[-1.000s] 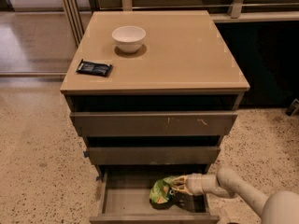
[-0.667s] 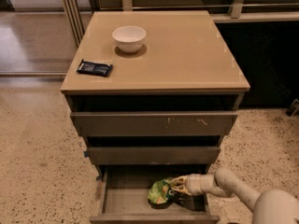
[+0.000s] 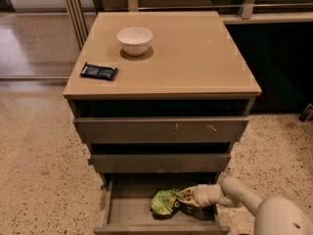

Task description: Place green rice chip bag into bottom drawer

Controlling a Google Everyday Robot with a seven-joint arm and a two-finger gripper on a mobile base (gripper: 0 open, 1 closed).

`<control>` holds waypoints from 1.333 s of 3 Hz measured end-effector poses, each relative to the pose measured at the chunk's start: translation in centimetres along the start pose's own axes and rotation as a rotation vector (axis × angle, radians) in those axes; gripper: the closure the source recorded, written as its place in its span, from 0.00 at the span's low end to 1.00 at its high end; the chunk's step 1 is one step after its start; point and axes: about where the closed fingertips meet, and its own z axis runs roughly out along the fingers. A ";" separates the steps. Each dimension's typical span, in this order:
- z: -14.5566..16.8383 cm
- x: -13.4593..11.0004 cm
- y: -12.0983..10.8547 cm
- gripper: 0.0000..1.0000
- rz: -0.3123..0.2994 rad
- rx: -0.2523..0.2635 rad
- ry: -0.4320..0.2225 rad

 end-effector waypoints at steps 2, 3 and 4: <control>0.0 0.0 0.0 0.39 0.000 0.000 0.000; 0.0 0.0 0.0 0.15 0.000 0.000 0.000; 0.0 0.0 0.0 0.00 0.000 0.000 0.000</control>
Offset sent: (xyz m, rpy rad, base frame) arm 0.0000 0.0000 0.0000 0.0000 0.0000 0.0000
